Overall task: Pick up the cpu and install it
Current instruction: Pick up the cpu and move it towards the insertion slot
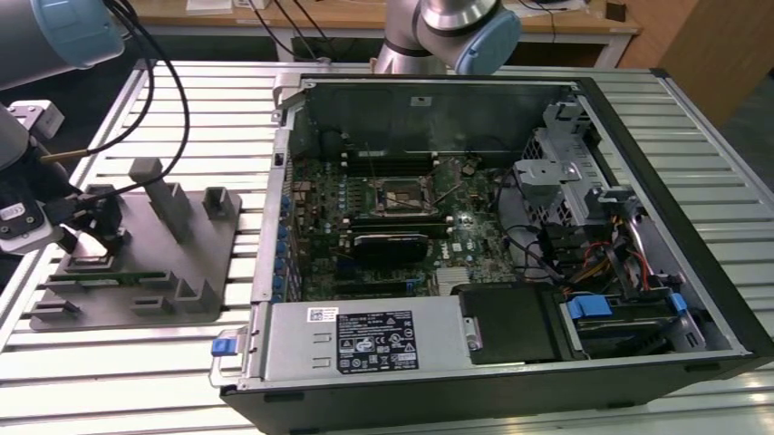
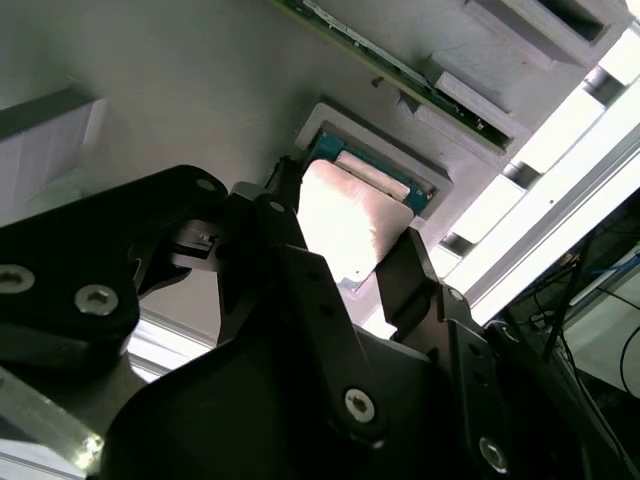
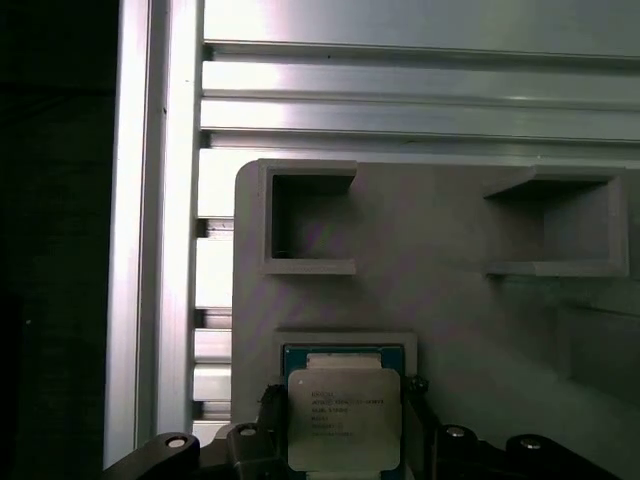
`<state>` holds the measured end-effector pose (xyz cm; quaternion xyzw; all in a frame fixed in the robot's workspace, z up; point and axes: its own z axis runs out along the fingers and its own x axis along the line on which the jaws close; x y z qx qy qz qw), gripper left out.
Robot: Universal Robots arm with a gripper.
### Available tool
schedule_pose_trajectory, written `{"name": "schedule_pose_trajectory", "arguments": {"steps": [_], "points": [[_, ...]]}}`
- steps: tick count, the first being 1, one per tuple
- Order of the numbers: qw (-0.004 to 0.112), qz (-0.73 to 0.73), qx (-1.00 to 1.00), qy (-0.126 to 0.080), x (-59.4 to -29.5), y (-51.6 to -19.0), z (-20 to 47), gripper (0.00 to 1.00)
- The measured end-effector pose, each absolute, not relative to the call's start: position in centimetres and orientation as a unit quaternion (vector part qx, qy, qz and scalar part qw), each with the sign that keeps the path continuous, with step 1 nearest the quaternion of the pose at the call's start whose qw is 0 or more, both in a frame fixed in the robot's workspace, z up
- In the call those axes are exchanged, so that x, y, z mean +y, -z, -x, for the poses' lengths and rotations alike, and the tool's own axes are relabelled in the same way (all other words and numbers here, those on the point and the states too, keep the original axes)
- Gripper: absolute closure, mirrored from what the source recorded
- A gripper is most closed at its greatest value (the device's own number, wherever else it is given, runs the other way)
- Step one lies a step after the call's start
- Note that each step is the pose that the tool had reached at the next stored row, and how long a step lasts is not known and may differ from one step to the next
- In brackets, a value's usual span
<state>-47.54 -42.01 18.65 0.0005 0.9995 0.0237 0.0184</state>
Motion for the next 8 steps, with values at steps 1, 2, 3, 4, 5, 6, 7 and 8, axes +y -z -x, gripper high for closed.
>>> {"name": "schedule_pose_trajectory", "arguments": {"steps": [1,2,3,4,5,6,7,8], "points": [[0.019,-0.001,1.000,-0.024,-42.01,-18.64,47.54,0.45],[0.019,-0.001,1.000,-0.024,-42.01,-18.64,47.54,0.45],[0.018,-0.001,1.000,-0.024,-42.01,-18.62,47.55,0.45],[0.018,-0.001,1.000,-0.024,-42.01,-18.60,47.55,0.45],[0.018,-0.001,1.000,-0.024,-42.01,-18.60,47.55,0.45],[0.018,-0.001,1.000,-0.024,-42.01,-18.60,47.55,0.45],[0.018,-0.001,1.000,-0.024,-42.01,-18.60,47.55,0.45],[0.018,-0.001,1.000,-0.024,-42.01,-18.60,47.55,0.45]]}}
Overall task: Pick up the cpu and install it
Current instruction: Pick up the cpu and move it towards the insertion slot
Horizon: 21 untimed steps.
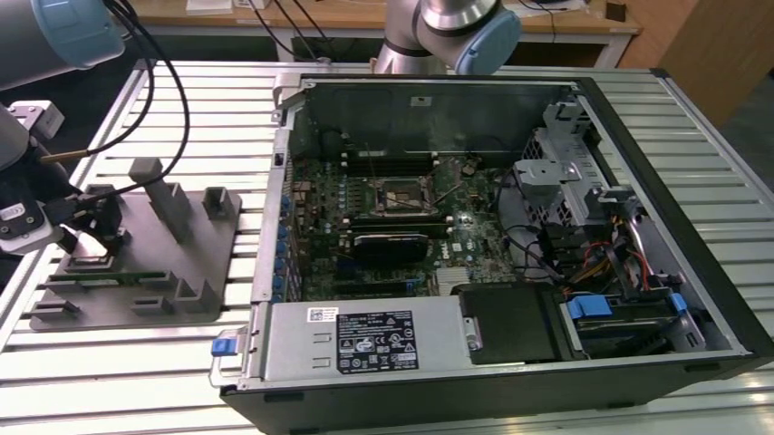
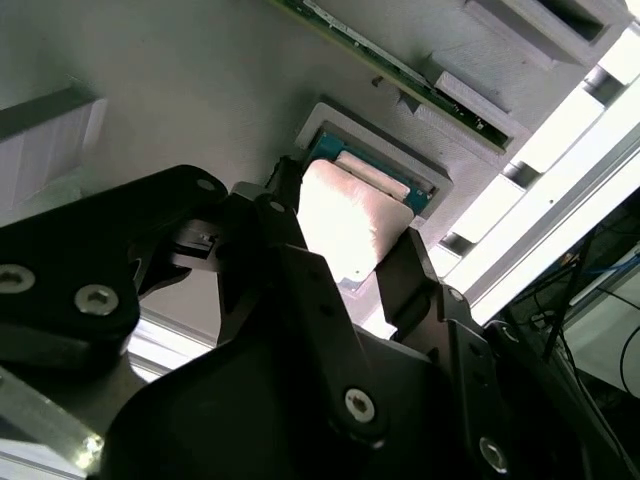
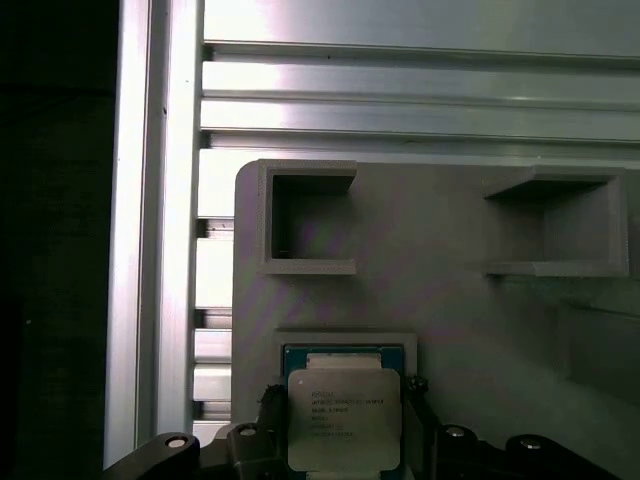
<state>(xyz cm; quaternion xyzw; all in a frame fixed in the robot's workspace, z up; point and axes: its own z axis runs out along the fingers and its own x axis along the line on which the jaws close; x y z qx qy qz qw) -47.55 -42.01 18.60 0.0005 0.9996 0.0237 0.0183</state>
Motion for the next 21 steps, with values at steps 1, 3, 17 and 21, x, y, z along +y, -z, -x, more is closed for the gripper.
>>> {"name": "schedule_pose_trajectory", "arguments": {"steps": [1,3,17,21], "points": [[0.018,-0.001,1.000,-0.024,-42.01,-18.60,47.55,0.45],[0.018,-0.001,1.000,-0.024,-42.01,-18.60,47.55,0.45],[0.018,-0.001,1.000,-0.024,-42.02,-18.39,47.55,0.38],[0.018,-0.001,1.000,-0.024,-42.03,-18.39,47.55,0.46]]}}
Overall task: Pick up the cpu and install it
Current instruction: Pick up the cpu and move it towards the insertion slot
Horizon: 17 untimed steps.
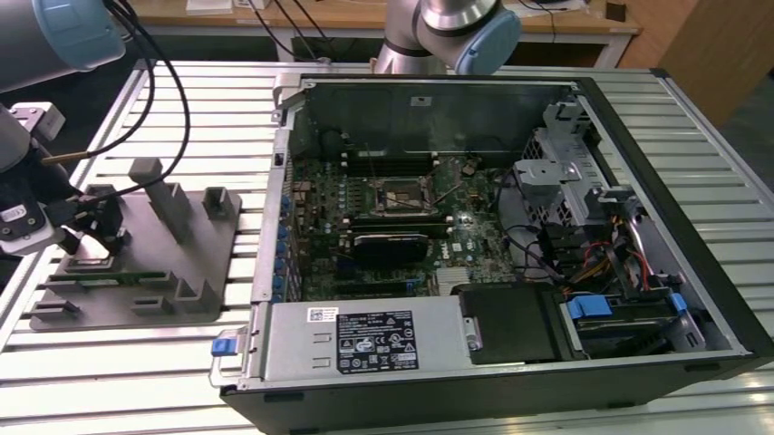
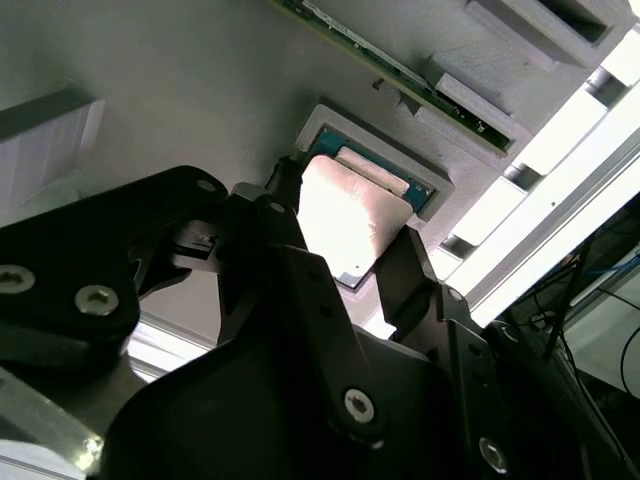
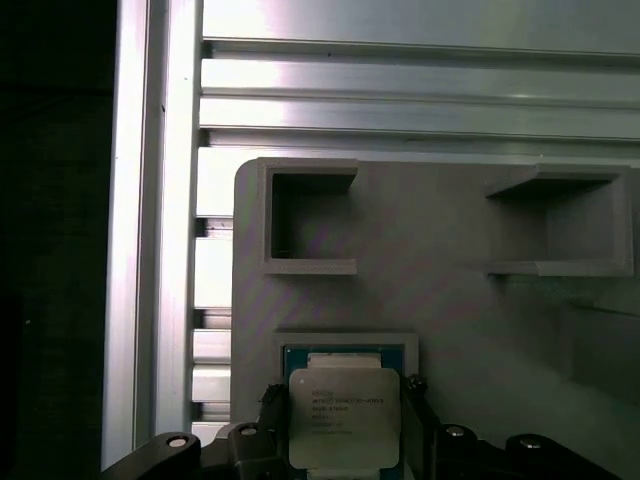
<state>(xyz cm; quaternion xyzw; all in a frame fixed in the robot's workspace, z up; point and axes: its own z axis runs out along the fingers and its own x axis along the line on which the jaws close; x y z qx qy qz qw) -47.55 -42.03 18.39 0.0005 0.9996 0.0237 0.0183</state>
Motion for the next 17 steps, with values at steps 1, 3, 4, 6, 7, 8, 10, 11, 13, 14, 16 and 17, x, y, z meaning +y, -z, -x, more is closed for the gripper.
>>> {"name": "schedule_pose_trajectory", "arguments": {"steps": [1,3,4,6,7,8,10,11,13,14,16,17], "points": [[0.018,-0.001,1.000,-0.024,-42.0,-18.4,47.5,0.46],[0.018,-0.001,1.000,-0.024,-42.0,-18.4,47.5,0.46],[0.018,-0.001,1.000,-0.024,-42.0,-18.4,47.5,0.46],[0.018,-0.001,1.000,-0.024,-42.0,-18.4,47.5,0.46],[0.018,-0.001,1.000,-0.024,-42.0,-18.4,47.5,0.46],[0.019,-0.001,1.000,-0.024,-42.0,-18.5,47.5,0.46],[0.018,-0.001,1.000,-0.024,-42.0,-18.9,47.5,0.46],[0.018,-0.001,1.000,-0.024,-42.0,-19.1,47.5,0.46],[0.018,-0.001,1.000,-0.024,-42.0,-19.5,47.5,0.46],[0.018,-0.001,1.000,-0.024,-42.0,-19.7,47.5,0.46],[0.018,-0.001,1.000,-0.024,-42.0,-20.1,47.5,0.46],[0.018,-0.001,1.000,-0.024,-42.0,-20.3,47.5,0.46]]}}
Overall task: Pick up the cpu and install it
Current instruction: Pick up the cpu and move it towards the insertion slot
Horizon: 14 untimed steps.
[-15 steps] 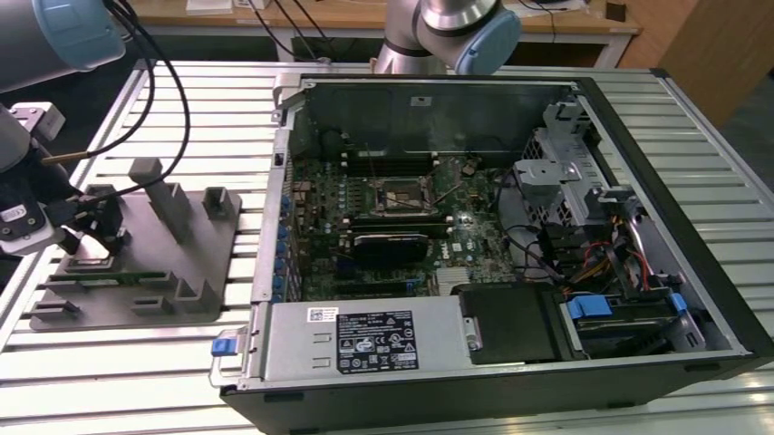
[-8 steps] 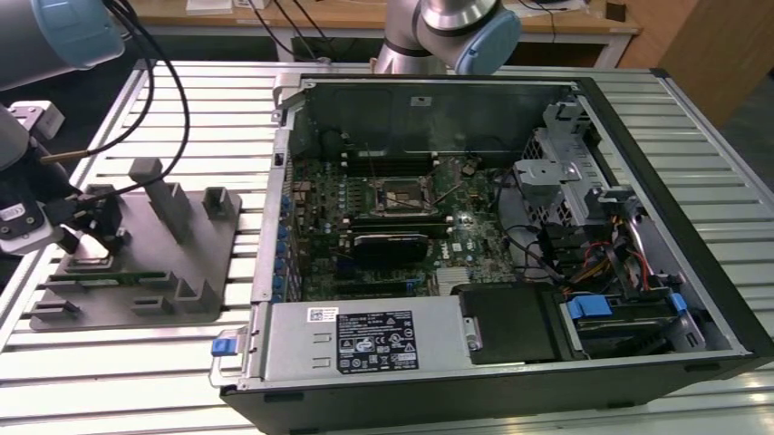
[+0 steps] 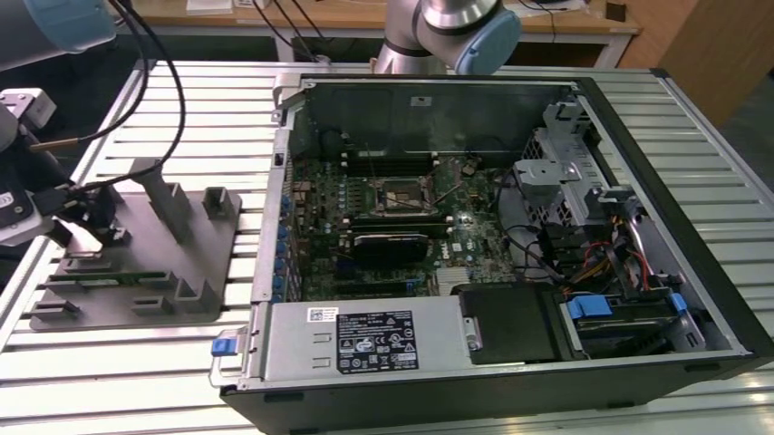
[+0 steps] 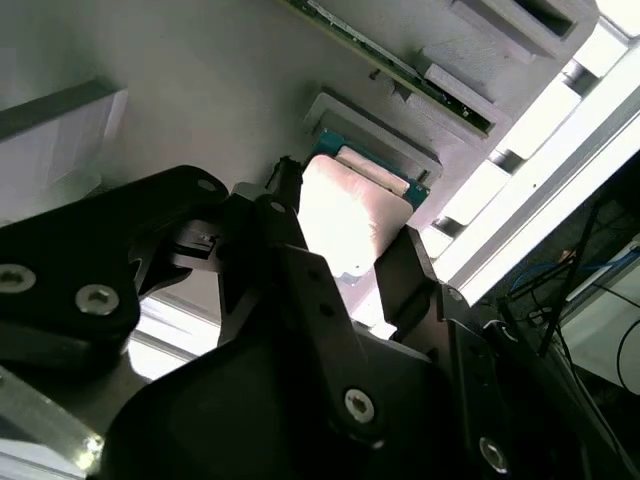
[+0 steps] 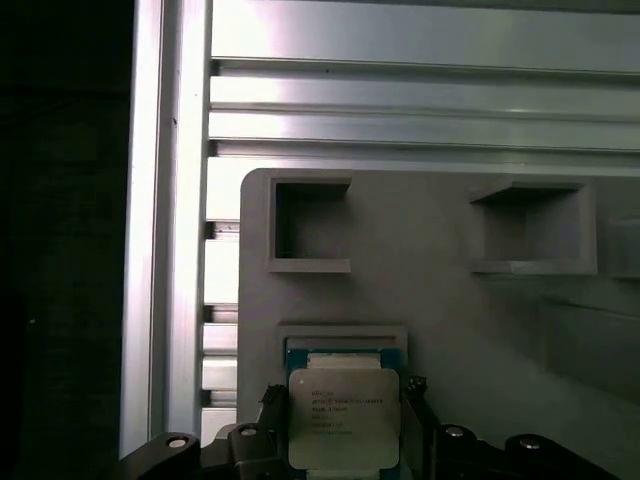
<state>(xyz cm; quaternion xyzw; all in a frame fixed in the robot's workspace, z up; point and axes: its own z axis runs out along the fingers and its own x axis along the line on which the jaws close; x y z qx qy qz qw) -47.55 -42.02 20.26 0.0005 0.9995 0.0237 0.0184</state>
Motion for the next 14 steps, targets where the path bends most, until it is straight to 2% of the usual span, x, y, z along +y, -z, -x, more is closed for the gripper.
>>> {"name": "schedule_pose_trajectory", "arguments": {"steps": [14], "points": [[0.018,-0.001,1.000,-0.024,-42.0,-23.4,47.5,0.46]]}}
